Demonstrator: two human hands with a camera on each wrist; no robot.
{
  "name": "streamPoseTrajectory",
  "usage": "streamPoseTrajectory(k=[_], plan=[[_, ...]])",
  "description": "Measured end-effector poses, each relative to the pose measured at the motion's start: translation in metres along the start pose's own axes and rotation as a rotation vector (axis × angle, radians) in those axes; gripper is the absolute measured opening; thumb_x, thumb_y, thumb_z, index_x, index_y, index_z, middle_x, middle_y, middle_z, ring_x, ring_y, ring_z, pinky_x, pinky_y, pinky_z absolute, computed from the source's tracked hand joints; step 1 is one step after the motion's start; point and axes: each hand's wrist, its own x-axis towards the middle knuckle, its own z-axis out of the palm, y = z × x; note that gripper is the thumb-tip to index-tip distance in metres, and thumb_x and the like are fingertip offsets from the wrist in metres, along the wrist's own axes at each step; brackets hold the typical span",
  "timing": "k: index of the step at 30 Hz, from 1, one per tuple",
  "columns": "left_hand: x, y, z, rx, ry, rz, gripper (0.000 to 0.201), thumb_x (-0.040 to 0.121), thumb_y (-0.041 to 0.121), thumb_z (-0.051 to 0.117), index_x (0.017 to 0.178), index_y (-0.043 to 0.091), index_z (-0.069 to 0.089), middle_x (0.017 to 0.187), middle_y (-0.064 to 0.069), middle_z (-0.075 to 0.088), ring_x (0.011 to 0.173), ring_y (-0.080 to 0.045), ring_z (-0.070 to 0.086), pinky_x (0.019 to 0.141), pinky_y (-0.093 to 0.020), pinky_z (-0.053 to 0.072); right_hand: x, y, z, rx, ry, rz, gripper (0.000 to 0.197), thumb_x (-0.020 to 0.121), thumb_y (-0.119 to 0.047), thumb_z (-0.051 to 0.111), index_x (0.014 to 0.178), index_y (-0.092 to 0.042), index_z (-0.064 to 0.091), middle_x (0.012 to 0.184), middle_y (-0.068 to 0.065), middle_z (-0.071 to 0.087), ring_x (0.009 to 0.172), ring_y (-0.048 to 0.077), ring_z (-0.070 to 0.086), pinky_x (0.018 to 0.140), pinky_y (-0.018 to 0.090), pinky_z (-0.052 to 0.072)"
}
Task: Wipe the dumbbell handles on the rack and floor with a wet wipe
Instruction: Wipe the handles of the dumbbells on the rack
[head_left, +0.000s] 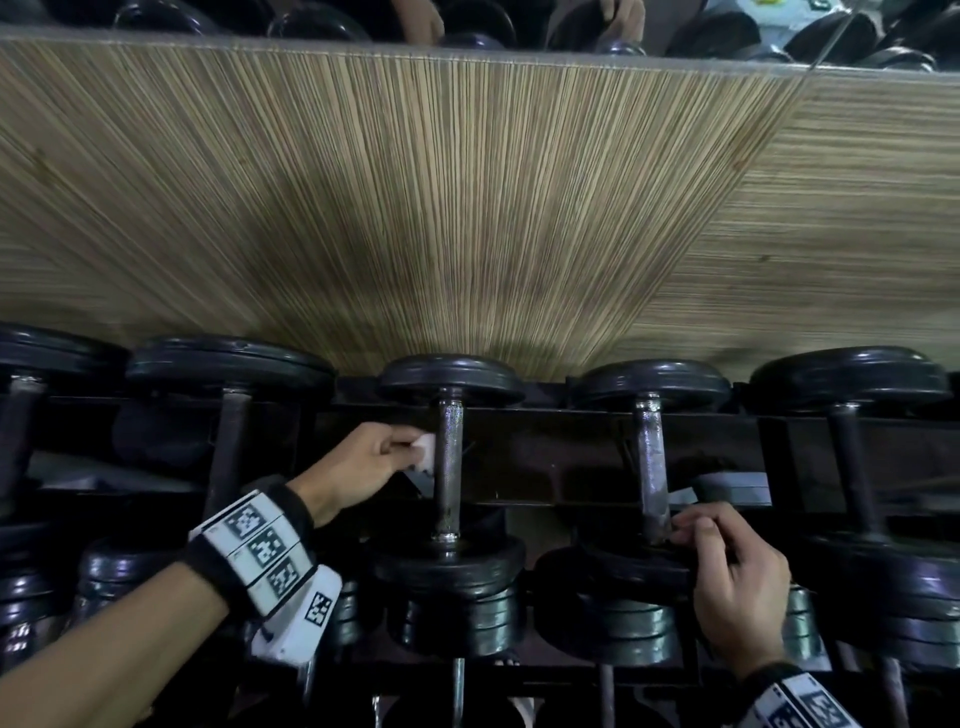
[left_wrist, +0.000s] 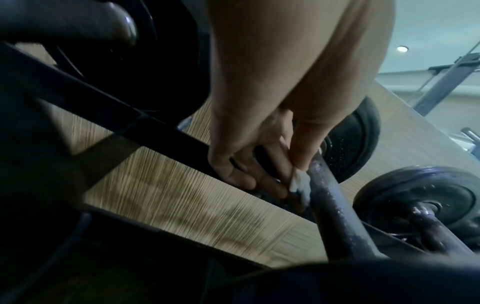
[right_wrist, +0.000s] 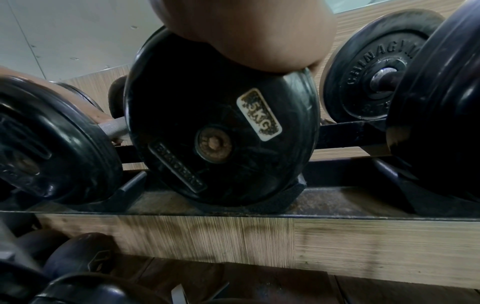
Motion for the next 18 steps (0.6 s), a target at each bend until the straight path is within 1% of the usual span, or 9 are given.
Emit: streamPoseTrajectory(k=[1, 3, 5, 7, 8, 10, 13, 16, 18], plan=[[-0.002, -0.001, 0.000, -0.008, 0.002, -0.008, 0.018, 0.098, 0.000, 0.054, 0.104, 0.003, 0.070, 0.098, 0.002, 0.072, 0.091, 0.000, 0.064, 0.087, -0.010, 0.043, 0.000, 0.000, 0.000, -0.004, 0.003, 0.007, 0.026, 0.089, -0.036, 0.039, 0.077, -0.036, 0.062, 0.081, -0.022, 0.070, 0.075, 0.002, 0.066, 0.061, 0.026, 0.045], [-0.002, 0.001, 0.002, 0.008, -0.023, 0.013, 0.018, 0.099, 0.002, 0.053, 0.097, 0.006, 0.070, 0.095, 0.003, 0.072, 0.091, -0.001, 0.065, 0.090, -0.015, 0.044, 0.000, -0.001, 0.000, -0.015, 0.000, 0.014, 0.026, 0.089, -0.035, 0.040, 0.077, -0.036, 0.062, 0.081, -0.024, 0.070, 0.074, 0.001, 0.066, 0.058, 0.022, 0.043], [0.004, 0.005, 0.007, 0.056, -0.041, 0.064, 0.021, 0.099, 0.006, 0.054, 0.086, 0.009, 0.070, 0.100, -0.002, 0.075, 0.100, -0.011, 0.067, 0.098, -0.026, 0.044, 0.000, -0.001, -0.001, -0.013, -0.006, 0.016, 0.025, 0.089, -0.028, 0.043, 0.076, -0.034, 0.063, 0.081, -0.026, 0.069, 0.074, -0.002, 0.065, 0.059, 0.018, 0.043], [0.006, 0.008, 0.009, 0.055, -0.037, 0.067, 0.021, 0.099, 0.011, 0.056, 0.090, 0.016, 0.074, 0.107, -0.004, 0.075, 0.107, -0.019, 0.066, 0.102, -0.030, 0.043, 0.001, -0.002, -0.001, -0.009, -0.009, 0.014, 0.025, 0.089, -0.026, 0.043, 0.075, -0.033, 0.063, 0.081, -0.027, 0.069, 0.075, -0.002, 0.065, 0.059, 0.016, 0.042], [0.005, 0.005, 0.009, 0.052, -0.039, 0.067, 0.021, 0.099, 0.013, 0.056, 0.086, 0.016, 0.073, 0.105, -0.006, 0.075, 0.104, -0.021, 0.067, 0.103, -0.031, 0.042, 0.001, -0.001, -0.001, -0.008, -0.006, 0.011, 0.025, 0.089, -0.028, 0.042, 0.075, -0.034, 0.063, 0.081, -0.026, 0.069, 0.075, -0.001, 0.065, 0.059, 0.017, 0.043], [-0.004, -0.001, 0.007, 0.044, -0.038, 0.040, 0.019, 0.096, 0.010, 0.056, 0.083, 0.013, 0.071, 0.098, -0.010, 0.075, 0.095, -0.017, 0.066, 0.099, -0.031, 0.041, 0.000, 0.001, 0.001, 0.007, 0.006, 0.006, 0.025, 0.088, -0.034, 0.040, 0.076, -0.035, 0.062, 0.081, -0.023, 0.070, 0.074, 0.003, 0.066, 0.060, 0.021, 0.044], [-0.014, -0.014, 0.004, 0.094, 0.002, 0.014, 0.019, 0.097, 0.002, 0.056, 0.100, 0.008, 0.074, 0.094, -0.012, 0.074, 0.090, -0.013, 0.060, 0.092, -0.029, 0.043, 0.000, 0.004, 0.002, 0.014, 0.013, -0.001, 0.025, 0.088, -0.034, 0.040, 0.076, -0.034, 0.062, 0.080, -0.019, 0.070, 0.073, 0.005, 0.066, 0.061, 0.023, 0.046], [-0.014, -0.009, 0.014, 0.097, -0.046, 0.060, 0.021, 0.100, 0.003, 0.052, 0.092, 0.006, 0.071, 0.086, 0.003, 0.069, 0.088, -0.004, 0.060, 0.088, -0.020, 0.043, 0.000, 0.002, 0.001, 0.004, 0.008, -0.006, 0.024, 0.088, -0.031, 0.041, 0.075, -0.034, 0.062, 0.081, -0.021, 0.070, 0.073, 0.004, 0.065, 0.059, 0.014, 0.042], [-0.014, -0.005, 0.021, 0.080, -0.055, 0.050, 0.029, 0.102, 0.003, 0.048, 0.091, 0.014, 0.072, 0.088, 0.012, 0.071, 0.091, 0.001, 0.062, 0.087, -0.014, 0.042, 0.000, 0.001, 0.001, 0.007, 0.003, -0.004, 0.025, 0.088, -0.029, 0.042, 0.075, -0.033, 0.062, 0.082, -0.022, 0.070, 0.074, 0.004, 0.065, 0.058, 0.013, 0.041]])
